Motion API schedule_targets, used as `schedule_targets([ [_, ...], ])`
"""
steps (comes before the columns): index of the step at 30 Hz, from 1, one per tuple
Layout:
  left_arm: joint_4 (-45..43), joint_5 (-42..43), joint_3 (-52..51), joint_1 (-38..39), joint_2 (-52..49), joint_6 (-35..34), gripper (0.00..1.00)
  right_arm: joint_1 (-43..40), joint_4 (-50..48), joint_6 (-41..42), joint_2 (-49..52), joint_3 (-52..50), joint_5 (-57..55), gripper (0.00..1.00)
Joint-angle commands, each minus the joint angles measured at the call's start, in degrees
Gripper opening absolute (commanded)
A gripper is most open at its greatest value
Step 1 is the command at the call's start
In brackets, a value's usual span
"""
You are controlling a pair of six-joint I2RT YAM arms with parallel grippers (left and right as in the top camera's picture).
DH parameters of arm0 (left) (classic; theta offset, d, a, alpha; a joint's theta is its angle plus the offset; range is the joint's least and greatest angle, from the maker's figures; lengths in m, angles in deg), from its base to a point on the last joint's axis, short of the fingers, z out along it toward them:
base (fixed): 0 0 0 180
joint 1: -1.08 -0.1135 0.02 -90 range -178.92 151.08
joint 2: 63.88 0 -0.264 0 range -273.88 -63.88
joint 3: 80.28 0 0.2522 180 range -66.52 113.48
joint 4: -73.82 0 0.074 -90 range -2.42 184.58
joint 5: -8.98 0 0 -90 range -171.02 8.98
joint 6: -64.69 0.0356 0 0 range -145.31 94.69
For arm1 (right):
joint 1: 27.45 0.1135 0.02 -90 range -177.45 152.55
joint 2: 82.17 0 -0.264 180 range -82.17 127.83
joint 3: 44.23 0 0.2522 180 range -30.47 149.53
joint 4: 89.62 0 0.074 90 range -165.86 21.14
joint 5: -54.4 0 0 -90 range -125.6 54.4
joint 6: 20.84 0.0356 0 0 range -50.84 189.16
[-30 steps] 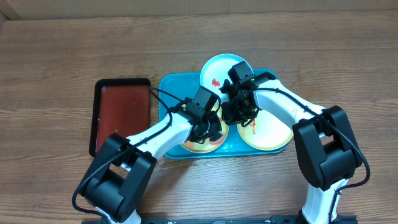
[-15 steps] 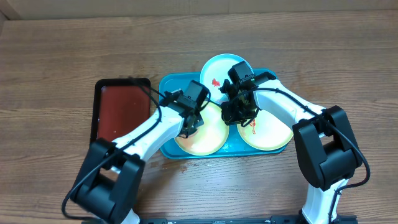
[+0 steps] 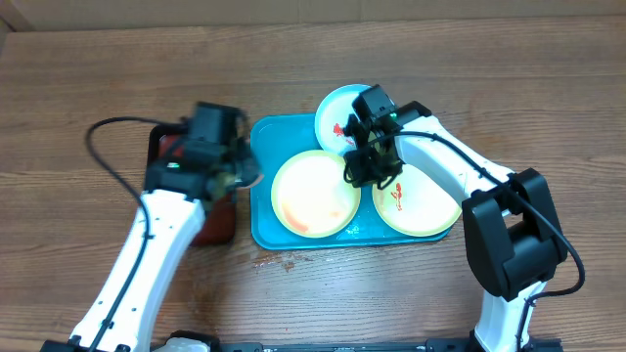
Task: Clean dirty plates on tray and stack at the side
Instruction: 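Move the left gripper with the sponge back over the black tray, then lift the yellow plate with the right gripper and carry it right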
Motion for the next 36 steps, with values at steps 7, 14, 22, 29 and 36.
schedule_targets([
  [7,5.4,1.0,0.5,-12.7,-1.4,6.7,0.04,8.2,5.2,-0.2,-3.8,9.8,-24.2,0.04],
  [14,7.2,0.9,0.5,-18.9,-1.4,10.7,0.04,16.3,12.9,-0.2,-4.4,17.6,-45.0,0.04],
  [22,8.6,0.9,0.5,-24.7,-1.4,12.6,0.04,26.0,14.2,-0.3,-4.4,20.3,-70.4,0.04],
  [29,8.7,0.9,0.5,-26.7,-1.4,12.6,0.04,31.4,14.2,-0.3,-4.4,20.3,-89.0,0.04],
  [36,8.7,1.0,0.5,-26.7,-1.4,12.6,0.04,32.8,14.1,-4.9,-4.4,20.3,-90.4,0.04],
])
